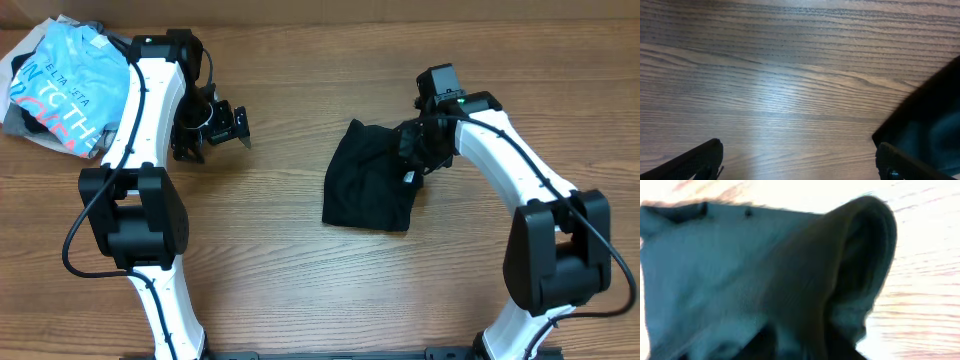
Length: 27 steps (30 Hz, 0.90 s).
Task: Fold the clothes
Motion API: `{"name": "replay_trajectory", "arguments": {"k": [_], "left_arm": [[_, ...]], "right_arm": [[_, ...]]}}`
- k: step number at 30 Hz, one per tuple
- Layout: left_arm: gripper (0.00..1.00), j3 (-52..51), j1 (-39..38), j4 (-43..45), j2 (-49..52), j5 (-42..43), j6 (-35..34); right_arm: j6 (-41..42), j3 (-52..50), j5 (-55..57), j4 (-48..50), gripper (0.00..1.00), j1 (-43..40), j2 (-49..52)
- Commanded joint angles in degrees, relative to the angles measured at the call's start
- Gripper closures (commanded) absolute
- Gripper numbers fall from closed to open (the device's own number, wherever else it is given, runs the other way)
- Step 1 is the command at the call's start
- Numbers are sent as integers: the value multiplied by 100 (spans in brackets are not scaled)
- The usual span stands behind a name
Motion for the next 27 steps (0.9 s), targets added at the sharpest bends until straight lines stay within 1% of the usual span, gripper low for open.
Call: {"name": "replay_trajectory", "arguments": {"k": [1,2,3,8,10,12,14,15,16,18,22,23,25,27], "left_arm": [[0,-37,-13,4,13,9,153],[0,-37,-13,4,13,9,153],[0,-37,-13,7,13,9,153],[0,-37,-13,42,13,9,153],[0,-37,-13,46,13,9,153],[0,-37,-13,46,13,9,153],[0,-37,-13,46,13,9,153],[0,-37,-13,46,13,9,153],[0,-37,-13,46,13,9,153],[0,-37,-13,46,13,11,153],[0,-37,-13,44,13,9,153],[0,-37,-13,48,13,9,153],[0,-37,-13,48,13,9,153],[0,-37,-13,46,13,9,153]], "right_arm": [[223,-7,275,199,86,-164,131],[267,-4,330,282,93,-214,131],[264,4,334,356,96,-260,131],[240,70,341,763,96,-568,131],[216,57,509,940,96,-669,144],[199,55,931,1058,85,-730,151],[201,55,1384,1067,81,-745,153],[203,55,1615,1043,69,-743,153],[201,55,1775,1021,43,-743,153],[201,59,1945,966,0,-745,153],[251,385,1985,306,0,-772,146],[295,693,1985,-125,0,-782,120],[391,1067,1987,-603,0,-804,72],[612,1604,1961,-1290,0,-813,-28]]}}
